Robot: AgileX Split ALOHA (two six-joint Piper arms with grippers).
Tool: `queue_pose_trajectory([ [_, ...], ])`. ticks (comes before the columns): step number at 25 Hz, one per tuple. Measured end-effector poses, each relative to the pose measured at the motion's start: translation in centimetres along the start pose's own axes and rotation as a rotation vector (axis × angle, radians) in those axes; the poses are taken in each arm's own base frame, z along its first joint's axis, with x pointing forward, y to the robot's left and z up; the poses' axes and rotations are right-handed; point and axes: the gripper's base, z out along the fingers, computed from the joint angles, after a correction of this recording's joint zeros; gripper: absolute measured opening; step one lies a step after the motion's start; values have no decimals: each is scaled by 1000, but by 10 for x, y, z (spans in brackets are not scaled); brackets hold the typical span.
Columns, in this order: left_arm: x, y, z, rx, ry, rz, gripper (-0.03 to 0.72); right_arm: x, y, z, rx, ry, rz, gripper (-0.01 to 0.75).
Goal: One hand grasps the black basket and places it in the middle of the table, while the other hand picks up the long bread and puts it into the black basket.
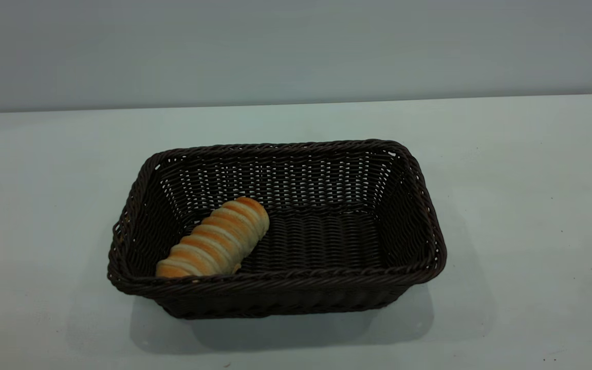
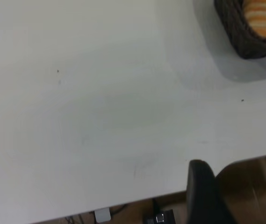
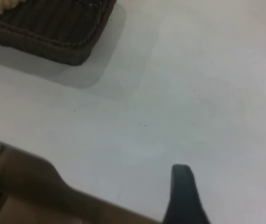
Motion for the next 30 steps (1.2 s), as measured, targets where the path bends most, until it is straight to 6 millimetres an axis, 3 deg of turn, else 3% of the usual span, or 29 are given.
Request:
queue_pose_trajectory([
  [30, 0, 0, 0, 0, 0, -68, 419, 1, 0, 0, 11, -5, 8, 539],
])
